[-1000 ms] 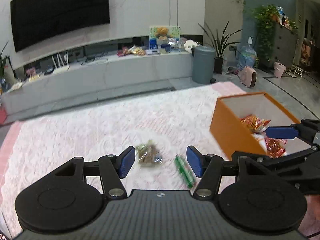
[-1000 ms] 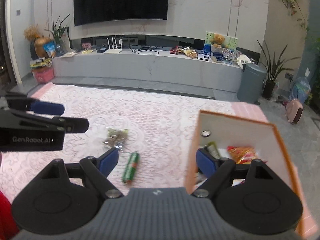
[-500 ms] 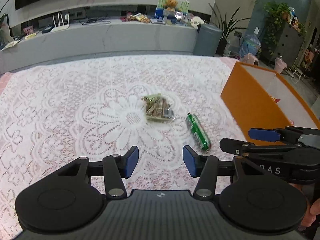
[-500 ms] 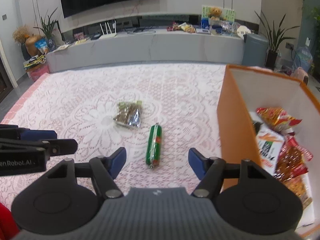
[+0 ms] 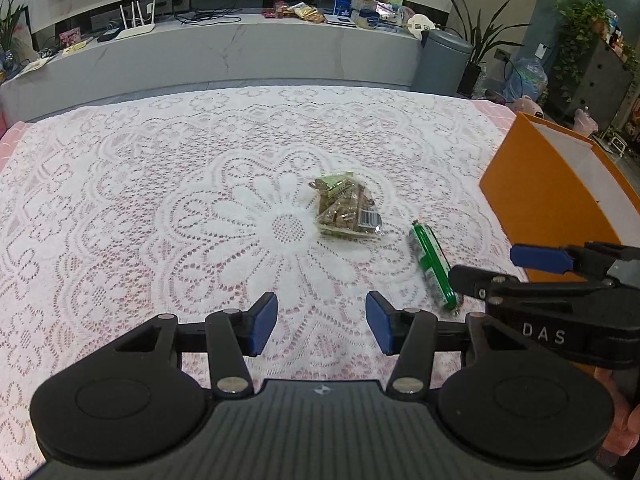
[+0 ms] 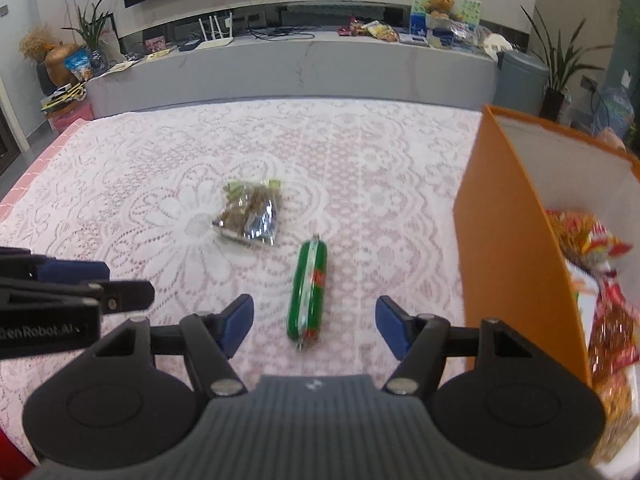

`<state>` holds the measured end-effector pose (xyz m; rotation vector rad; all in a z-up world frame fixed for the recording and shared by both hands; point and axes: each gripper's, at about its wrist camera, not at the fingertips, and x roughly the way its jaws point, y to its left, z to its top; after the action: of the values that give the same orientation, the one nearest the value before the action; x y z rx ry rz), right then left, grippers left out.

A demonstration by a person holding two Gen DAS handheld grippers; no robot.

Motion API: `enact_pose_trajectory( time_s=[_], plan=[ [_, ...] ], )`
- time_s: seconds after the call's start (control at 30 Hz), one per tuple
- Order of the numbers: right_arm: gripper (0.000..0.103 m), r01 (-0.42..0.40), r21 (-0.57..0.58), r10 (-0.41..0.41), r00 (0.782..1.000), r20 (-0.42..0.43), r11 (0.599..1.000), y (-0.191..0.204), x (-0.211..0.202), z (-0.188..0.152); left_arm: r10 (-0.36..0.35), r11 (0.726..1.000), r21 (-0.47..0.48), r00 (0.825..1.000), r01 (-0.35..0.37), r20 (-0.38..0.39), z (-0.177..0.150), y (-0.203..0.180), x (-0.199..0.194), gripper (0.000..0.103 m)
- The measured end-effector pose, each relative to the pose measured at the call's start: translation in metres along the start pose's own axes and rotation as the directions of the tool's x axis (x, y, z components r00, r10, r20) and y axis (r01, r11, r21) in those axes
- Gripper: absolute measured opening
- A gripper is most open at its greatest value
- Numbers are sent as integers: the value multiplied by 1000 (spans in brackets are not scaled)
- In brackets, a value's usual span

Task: Organize snacks
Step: 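Grasp the small clear snack bag with the left tool while the right tool grasps the green sausage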

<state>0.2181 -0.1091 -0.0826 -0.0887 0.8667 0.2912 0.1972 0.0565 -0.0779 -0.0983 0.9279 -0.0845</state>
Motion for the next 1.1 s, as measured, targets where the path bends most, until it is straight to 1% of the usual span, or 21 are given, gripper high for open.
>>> enact_pose_trajectory(
  time_s=[0.03,0.1,0.13,0.17,0.23,0.33,0.4,0.57,0.63,0.67,0.7,0.83,0.93,1.0,1.1],
  plan=[
    [66,1,0,-1,1000,5,1000,0,2,2,-1,1000,-3,1000,1,1,1,1,2,60],
    [62,1,7,-1,1000,12,1000,-1,8,6,-12,1000,-13,1000,12,9,4,3,5,60],
    [59,0,13,0,1000,6,1000,-1,13,7,-24,1000,-12,1000,24,14,5,3,7,60],
    [58,-6,23,6,1000,-5,1000,-2,19,7,-34,999,-10,999,34,17,5,4,9,60],
    [55,-16,39,16,1000,-17,999,-5,28,7,-39,999,-10,999,39,15,6,3,13,60],
    [50,-5,47,6,999,-31,999,-6,40,9,-42,999,-19,999,42,-1,8,4,22,60],
    [44,-7,55,9,999,-42,998,-7,47,9,-56,998,-20,998,56,-1,9,4,27,60],
    [41,-12,63,17,998,-65,998,-5,57,8,-58,997,-40,998,59,7,17,4,37,60],
    [34,-19,59,23,997,-79,998,-4,61,8,-61,997,-47,998,62,9,20,3,41,60],
    [27,-21,57,26,996,-87,998,-4,62,8,-64,997,-47,998,64,10,22,3,43,60],
    [24,-23,57,28,995,-94,998,-4,64,8,-64,997,-46,998,65,10,24,2,45,61],
    [22,-27,48,32,995,-94,998,-3,66,9,-60,997,-45,998,61,15,33,-3,54,62],
    [21,-51,57,57,994,-94,997,-4,64,11,-57,997,-48,998,58,28,39,-5,59,66],
    [21,-75,66,80,994,-68,995,-5,58,16,-53,998,-38,998,54,35,45,-6,64,69],
    [21,-60,47,62,997,-39,997,-6,57,26,-47,998,-51,999,48,27,55,-7,76,69]
  ],
)
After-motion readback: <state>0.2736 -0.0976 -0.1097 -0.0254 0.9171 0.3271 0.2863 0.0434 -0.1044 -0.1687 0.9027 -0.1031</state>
